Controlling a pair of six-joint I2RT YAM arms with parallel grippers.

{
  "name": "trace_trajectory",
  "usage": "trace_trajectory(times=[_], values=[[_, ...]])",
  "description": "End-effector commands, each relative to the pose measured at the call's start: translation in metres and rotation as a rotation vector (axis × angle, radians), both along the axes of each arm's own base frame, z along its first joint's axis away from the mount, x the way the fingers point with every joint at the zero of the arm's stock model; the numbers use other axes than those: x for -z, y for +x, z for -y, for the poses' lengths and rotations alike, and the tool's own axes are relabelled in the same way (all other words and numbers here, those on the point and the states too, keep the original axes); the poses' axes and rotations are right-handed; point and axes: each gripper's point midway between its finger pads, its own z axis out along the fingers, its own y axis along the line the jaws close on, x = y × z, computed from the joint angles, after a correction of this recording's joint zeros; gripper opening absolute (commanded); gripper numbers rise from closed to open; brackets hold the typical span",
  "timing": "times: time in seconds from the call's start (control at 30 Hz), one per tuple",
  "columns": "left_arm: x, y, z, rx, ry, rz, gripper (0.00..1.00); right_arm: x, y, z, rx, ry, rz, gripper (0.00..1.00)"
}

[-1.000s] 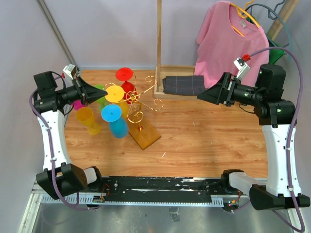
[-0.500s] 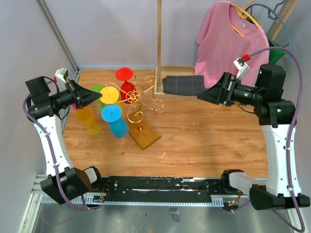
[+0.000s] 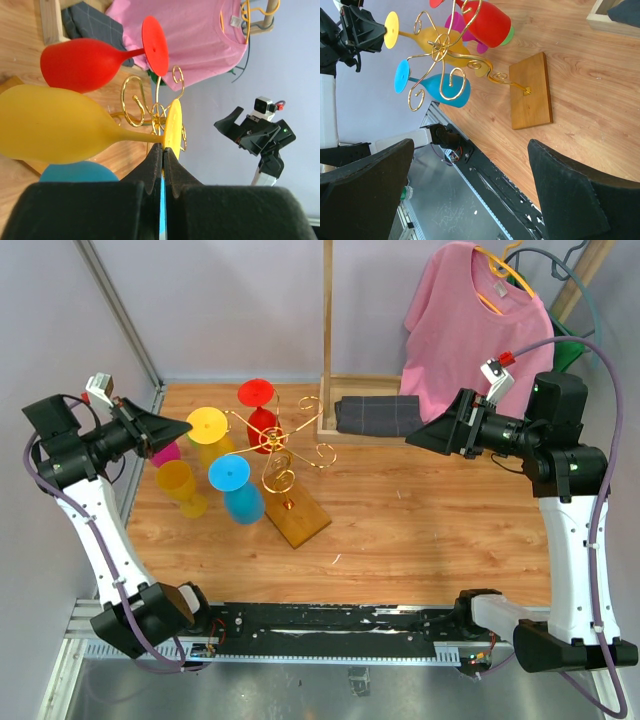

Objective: Take the wine glass off the wine glass rack
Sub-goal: Pick up the wine glass from the wine rack.

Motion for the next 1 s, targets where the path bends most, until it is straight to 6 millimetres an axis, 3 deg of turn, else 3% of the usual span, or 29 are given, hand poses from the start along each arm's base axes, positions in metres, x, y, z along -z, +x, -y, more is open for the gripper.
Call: trace_trajectory(times=[0.0, 0.37, 0.43, 0.6, 0.8, 0.97], values=[[-0.010, 0.002, -0.013, -0.034, 0.004, 0.017, 0.00, -0.002, 0.002, 0.003, 0.004, -0.002, 0.018, 0.99], [0.000, 0.017, -0.031, -0.065, 0.002, -0.002, 0.00, 0.000, 0.000, 0.003, 0.004, -0.004, 0.015, 0.99], [-0.012, 0.026, -0.037, -0.072, 0.004, 0.026, 0.00, 0.000, 0.000, 0.003, 0.001, -0.003, 0.014, 0.99], [-0.070, 0.050, -0.053, -0.110, 0.051, 0.195, 0.00, -0.003, 0.002, 0.003, -0.003, -0.003, 0.022, 0.99], [-0.111, 0.074, -0.072, -0.152, 0.118, 0.310, 0.00, -0.008, 0.000, 0.003, -0.004, -0.004, 0.032, 0.99], [-0.149, 0.083, -0.064, -0.122, 0.210, 0.485, 0.00, -0.012, 0.000, 0.002, -0.009, 0.002, 0.035, 0.99]])
